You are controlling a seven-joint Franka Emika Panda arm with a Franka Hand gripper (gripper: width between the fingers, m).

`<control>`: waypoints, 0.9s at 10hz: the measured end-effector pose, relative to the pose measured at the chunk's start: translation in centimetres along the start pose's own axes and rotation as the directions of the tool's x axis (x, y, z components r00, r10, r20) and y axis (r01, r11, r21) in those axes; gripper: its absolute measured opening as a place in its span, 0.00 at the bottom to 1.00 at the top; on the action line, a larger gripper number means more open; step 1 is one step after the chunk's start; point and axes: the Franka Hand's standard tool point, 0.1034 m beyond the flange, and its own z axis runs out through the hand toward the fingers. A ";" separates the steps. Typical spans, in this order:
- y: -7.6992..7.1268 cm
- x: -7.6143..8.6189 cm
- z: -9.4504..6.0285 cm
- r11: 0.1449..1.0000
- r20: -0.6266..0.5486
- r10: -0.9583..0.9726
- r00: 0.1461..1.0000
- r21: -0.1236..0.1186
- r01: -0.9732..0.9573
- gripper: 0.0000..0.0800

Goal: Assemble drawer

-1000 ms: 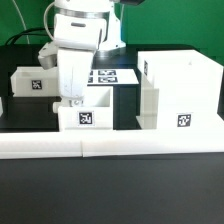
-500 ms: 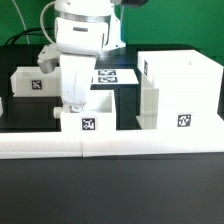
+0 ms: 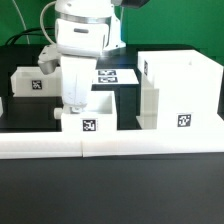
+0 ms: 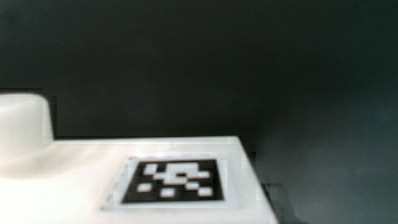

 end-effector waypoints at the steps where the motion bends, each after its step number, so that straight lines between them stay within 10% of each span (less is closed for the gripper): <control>1: 0.3 0.1 0.0 1.000 0.001 -0.005 1.000 0.003 0.005 0.05; 9: 0.5 0.6 -0.1 0.999 0.008 -0.024 1.000 0.034 0.024 0.05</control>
Offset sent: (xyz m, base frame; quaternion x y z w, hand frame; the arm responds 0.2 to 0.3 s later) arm 0.0000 0.0000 0.0000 0.0000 0.0000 0.0000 1.0000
